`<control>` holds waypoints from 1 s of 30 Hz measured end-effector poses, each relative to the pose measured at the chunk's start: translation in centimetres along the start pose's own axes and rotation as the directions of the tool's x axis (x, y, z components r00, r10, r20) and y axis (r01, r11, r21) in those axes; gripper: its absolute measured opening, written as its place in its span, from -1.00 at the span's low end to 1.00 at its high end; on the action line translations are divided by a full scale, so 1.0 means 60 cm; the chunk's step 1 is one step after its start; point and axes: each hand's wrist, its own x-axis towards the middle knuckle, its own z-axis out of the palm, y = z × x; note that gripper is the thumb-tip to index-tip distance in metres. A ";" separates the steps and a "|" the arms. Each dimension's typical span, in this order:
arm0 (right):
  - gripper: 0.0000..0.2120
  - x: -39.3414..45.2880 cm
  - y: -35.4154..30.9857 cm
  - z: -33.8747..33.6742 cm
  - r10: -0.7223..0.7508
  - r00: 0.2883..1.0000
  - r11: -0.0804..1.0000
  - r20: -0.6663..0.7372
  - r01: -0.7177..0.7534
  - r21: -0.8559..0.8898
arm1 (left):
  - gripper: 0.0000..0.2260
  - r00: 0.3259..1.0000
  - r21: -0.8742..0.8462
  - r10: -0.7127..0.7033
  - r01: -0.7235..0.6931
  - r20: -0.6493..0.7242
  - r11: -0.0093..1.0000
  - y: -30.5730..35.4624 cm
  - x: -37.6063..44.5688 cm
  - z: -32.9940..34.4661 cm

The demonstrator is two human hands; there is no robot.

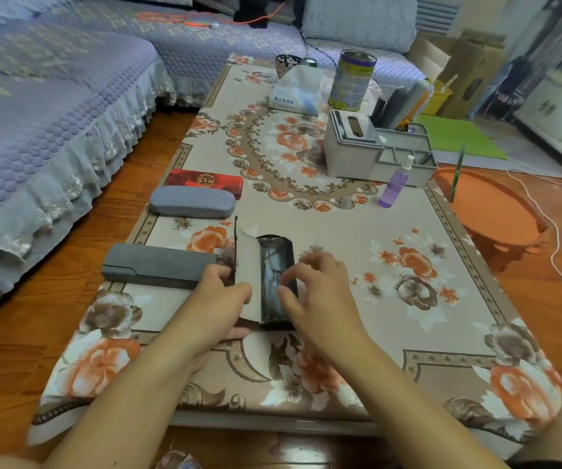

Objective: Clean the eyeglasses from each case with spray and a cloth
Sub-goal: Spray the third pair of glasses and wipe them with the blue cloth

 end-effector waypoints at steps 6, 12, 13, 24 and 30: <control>-0.70 0.054 -0.035 0.041 0.070 0.993 0.967 -0.097 -0.092 -0.239 | -0.57 1.000 0.039 0.012 -0.011 -0.024 0.999 -0.003 -0.004 0.000; -0.70 0.064 -0.050 0.046 0.159 0.983 0.944 -0.090 -0.178 -0.278 | -0.61 1.000 0.026 0.015 -0.014 -0.016 1.000 0.002 0.000 0.004; -0.70 0.063 -0.051 0.047 0.152 0.983 0.948 -0.107 -0.175 -0.267 | -0.62 1.000 -0.002 0.009 -0.009 -0.006 1.000 0.003 0.000 0.006; -0.76 0.076 -0.038 0.046 0.166 0.975 0.969 -0.147 -0.189 -0.161 | -0.66 0.996 -0.139 -0.076 0.080 0.037 0.987 0.008 0.003 0.014; -0.75 0.084 -0.029 0.046 0.185 0.978 0.964 -0.092 -0.199 -0.174 | -0.65 0.997 -0.163 -0.066 0.071 0.036 0.984 0.005 0.003 0.016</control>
